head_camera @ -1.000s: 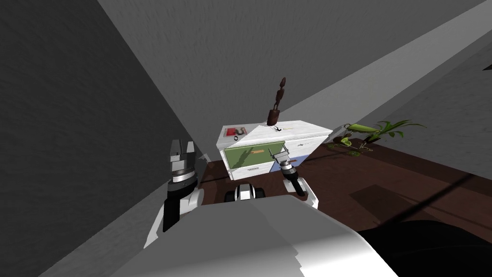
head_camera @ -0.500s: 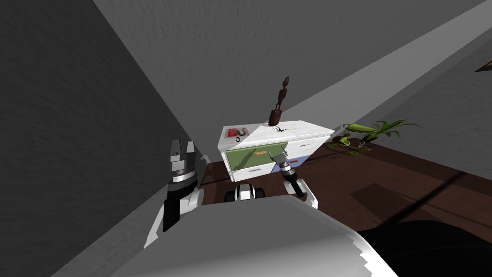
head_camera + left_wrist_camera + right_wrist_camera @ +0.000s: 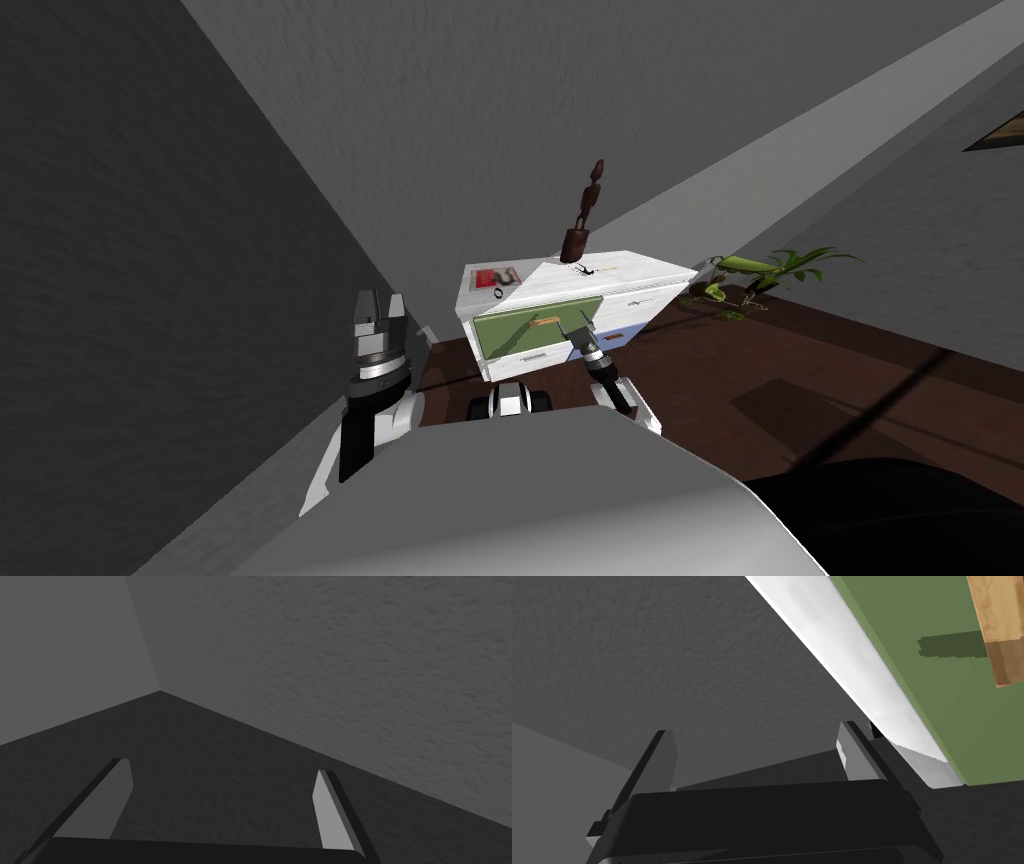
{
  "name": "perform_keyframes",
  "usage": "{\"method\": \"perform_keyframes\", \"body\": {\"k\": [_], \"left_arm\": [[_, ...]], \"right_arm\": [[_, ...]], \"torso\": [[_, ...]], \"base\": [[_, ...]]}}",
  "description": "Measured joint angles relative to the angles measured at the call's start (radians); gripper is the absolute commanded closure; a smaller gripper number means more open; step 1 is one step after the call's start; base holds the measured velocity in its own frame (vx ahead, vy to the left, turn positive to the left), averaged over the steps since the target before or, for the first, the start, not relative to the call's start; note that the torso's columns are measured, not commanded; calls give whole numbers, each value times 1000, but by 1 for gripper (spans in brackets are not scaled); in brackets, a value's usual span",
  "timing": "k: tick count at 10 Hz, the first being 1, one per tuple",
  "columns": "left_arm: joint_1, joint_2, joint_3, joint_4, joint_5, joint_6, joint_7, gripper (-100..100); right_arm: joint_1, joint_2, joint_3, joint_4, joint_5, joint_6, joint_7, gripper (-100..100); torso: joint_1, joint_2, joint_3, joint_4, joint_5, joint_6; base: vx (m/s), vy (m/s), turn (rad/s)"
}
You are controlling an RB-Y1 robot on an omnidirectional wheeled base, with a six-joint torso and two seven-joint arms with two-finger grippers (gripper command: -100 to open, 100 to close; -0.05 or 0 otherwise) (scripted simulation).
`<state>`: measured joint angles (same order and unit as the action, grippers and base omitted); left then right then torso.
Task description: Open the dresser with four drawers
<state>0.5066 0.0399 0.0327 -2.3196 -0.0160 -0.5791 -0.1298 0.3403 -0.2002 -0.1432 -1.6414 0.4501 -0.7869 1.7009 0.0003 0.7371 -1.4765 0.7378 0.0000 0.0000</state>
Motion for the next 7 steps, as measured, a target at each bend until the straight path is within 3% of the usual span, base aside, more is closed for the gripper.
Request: {"method": "perform_keyframes", "body": {"k": [7], "left_arm": [[0, 0, 0, 0, 0, 0, 0, 0]], "right_arm": [[4, 29, -15, 106, 82, 4, 169, -100]], "torso": [[-1, 2, 1, 0, 0, 0]], "base": [[49, 58, -36]]}}
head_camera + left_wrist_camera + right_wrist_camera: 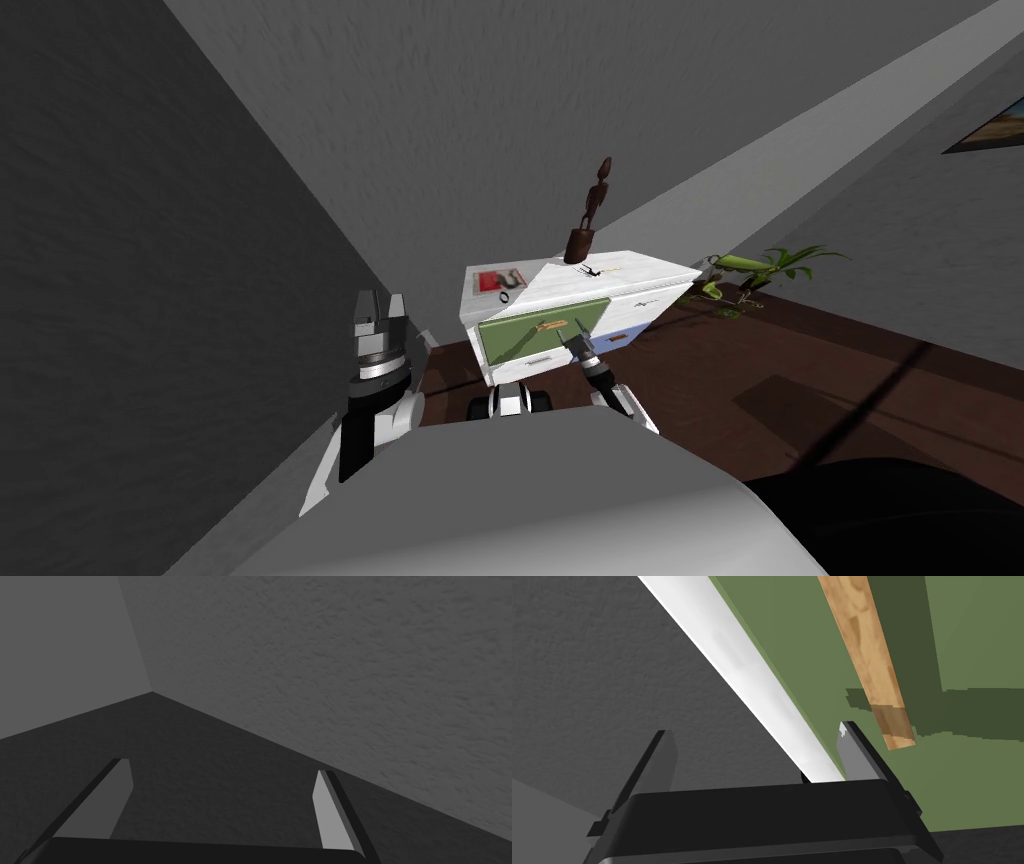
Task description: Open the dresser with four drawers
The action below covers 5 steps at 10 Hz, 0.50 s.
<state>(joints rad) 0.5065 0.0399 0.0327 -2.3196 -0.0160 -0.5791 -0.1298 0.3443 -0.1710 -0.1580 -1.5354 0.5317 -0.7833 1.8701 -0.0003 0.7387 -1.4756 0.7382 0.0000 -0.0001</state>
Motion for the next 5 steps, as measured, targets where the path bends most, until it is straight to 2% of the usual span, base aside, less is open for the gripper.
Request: {"method": "perform_keyframes", "body": {"k": [2, 5], "left_arm": [[0, 0, 0, 0, 0, 0, 0, 0], [0, 0, 0, 0, 0, 0, 0, 0]], "right_arm": [[7, 21, -8, 44, 31, -6, 59, -100], [18, 47, -15, 76, 67, 2, 120, -100]], "torso": [[1, -1, -1, 0, 0, 0], [0, -1, -1, 0, 0, 0]], "base": [[50, 72, -43], [56, 57, -33]]}}
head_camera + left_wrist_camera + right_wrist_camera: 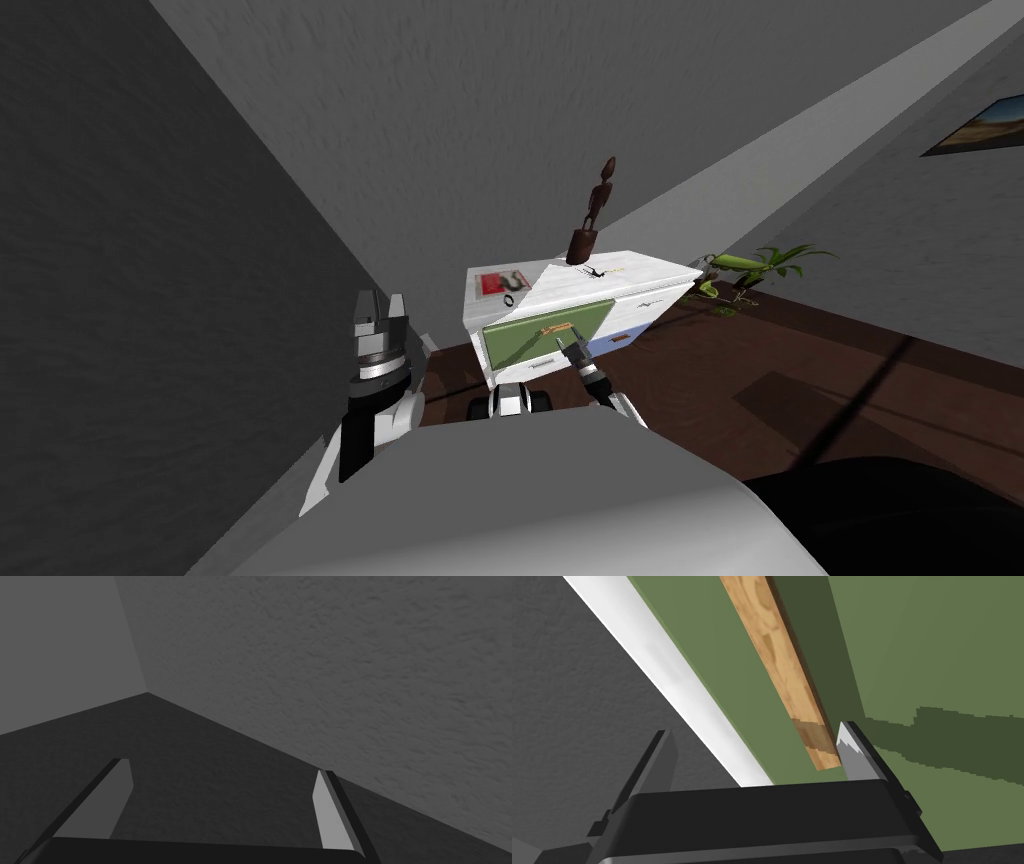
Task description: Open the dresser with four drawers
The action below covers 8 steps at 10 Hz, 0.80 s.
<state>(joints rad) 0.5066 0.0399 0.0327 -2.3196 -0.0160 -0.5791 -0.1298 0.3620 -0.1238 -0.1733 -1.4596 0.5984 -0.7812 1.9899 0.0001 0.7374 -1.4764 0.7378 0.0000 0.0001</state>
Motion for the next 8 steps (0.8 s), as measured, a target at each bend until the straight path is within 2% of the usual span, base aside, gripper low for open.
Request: {"method": "perform_keyframes", "body": {"k": [2, 4, 6, 8], "left_arm": [[0, 0, 0, 0, 0, 0, 0, 0], [0, 0, 0, 0, 0, 0, 0, 0], [0, 0, 0, 0, 0, 0, 0, 0], [0, 0, 0, 0, 0, 0, 0, 0]], "right_arm": [[-9, 22, -7, 40, 15, -6, 39, -100], [-4, 67, -12, 71, 36, -11, 81, -100], [-5, 116, -13, 86, 52, -3, 105, -100], [-9, 109, -13, 73, 54, 11, 96, -100]], "torso": [[-1, 2, 1, 0, 0, 0], [0, 1, 1, 0, 0, 0], [-1, 1, 0, 0, 0, 0], [0, 0, 0, 0, 0, 0]], "base": [[37, 45, -31], [39, 47, -27], [18, 25, -5], [33, 26, 20]]}}
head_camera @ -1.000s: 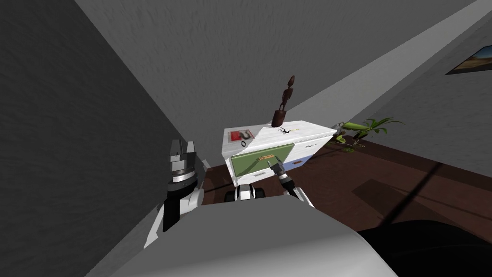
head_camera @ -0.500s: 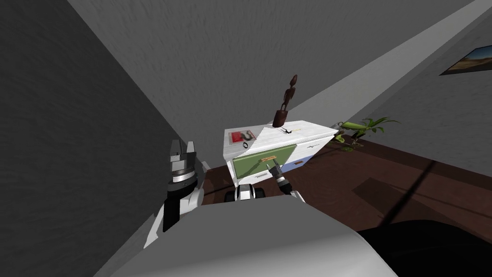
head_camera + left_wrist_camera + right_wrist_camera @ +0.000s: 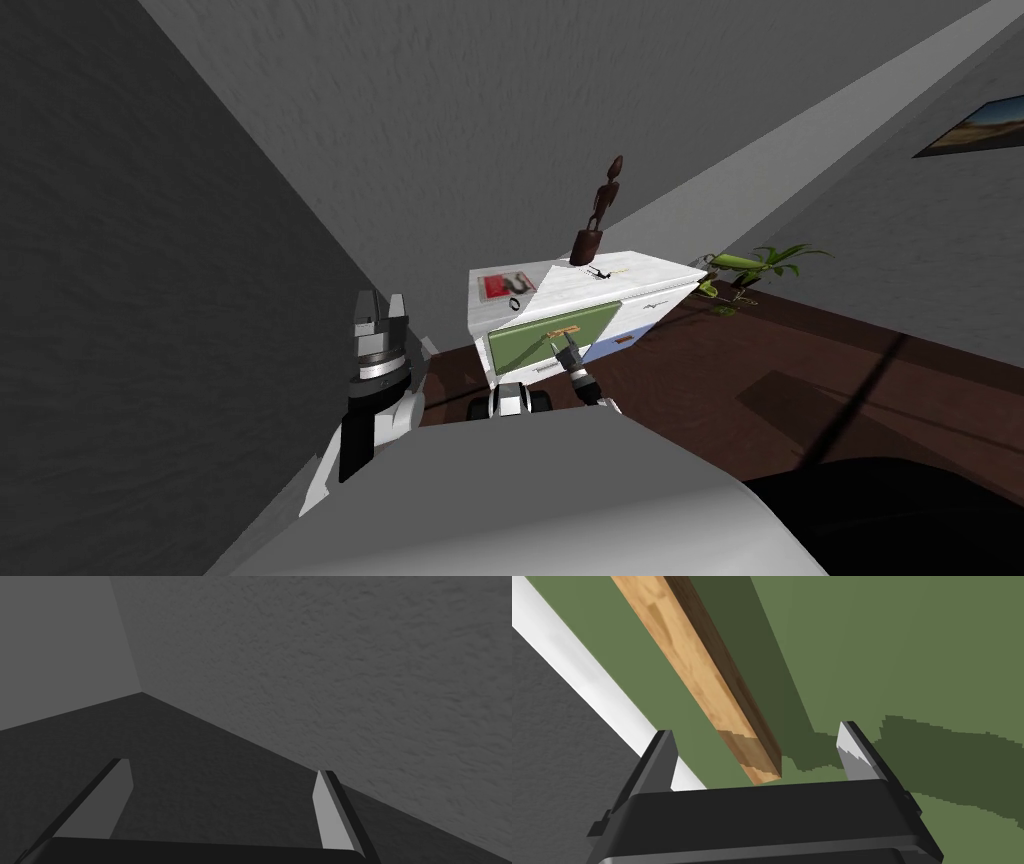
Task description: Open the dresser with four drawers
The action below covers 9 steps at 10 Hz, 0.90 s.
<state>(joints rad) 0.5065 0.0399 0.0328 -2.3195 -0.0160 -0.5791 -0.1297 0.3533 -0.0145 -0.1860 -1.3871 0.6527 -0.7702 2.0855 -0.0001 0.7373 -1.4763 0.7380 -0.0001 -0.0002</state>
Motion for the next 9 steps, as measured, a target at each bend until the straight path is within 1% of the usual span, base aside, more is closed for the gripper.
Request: {"method": "perform_keyframes", "body": {"k": [1, 3, 6, 7, 8, 9], "left_arm": [[0, 0, 0, 0, 0, 0, 0, 0], [0, 0, 0, 0, 0, 0, 0, 0], [0, 0, 0, 0, 0, 0, 0, 0], [0, 0, 0, 0, 0, 0, 0, 0], [0, 0, 0, 0, 0, 0, 0, 0], [0, 0, 0, 0, 0, 0, 0, 0]], "right_arm": [[-1, -1, 0, -2, 0, 5, -4, 100], [2, -4, 1, -7, 1, 5, -7, 100], [10, -14, 4, -22, 1, 8, -20, 100], [13, -18, 6, -28, 1, 10, -25, 100], [14, -18, 6, -29, 1, 10, -26, -100], [15, -36, 5, -29, 2, 9, -24, -100]], "torso": [[0, 1, 0, 0, 0, 0], [-1, 6, 3, 1, 0, 0], [-1, 3, 2, 1, 0, 0], [0, -1, 0, 0, 0, 0], [1, -6, -4, -2, 0, 0], [1, -8, -5, -2, 1, 0]], "base": [[0, 0, 0], [-125, -14, -19], [-192, -29, -17], [-81, -11, -5], [-11, 4, 2], [15, 9, -1]]}}
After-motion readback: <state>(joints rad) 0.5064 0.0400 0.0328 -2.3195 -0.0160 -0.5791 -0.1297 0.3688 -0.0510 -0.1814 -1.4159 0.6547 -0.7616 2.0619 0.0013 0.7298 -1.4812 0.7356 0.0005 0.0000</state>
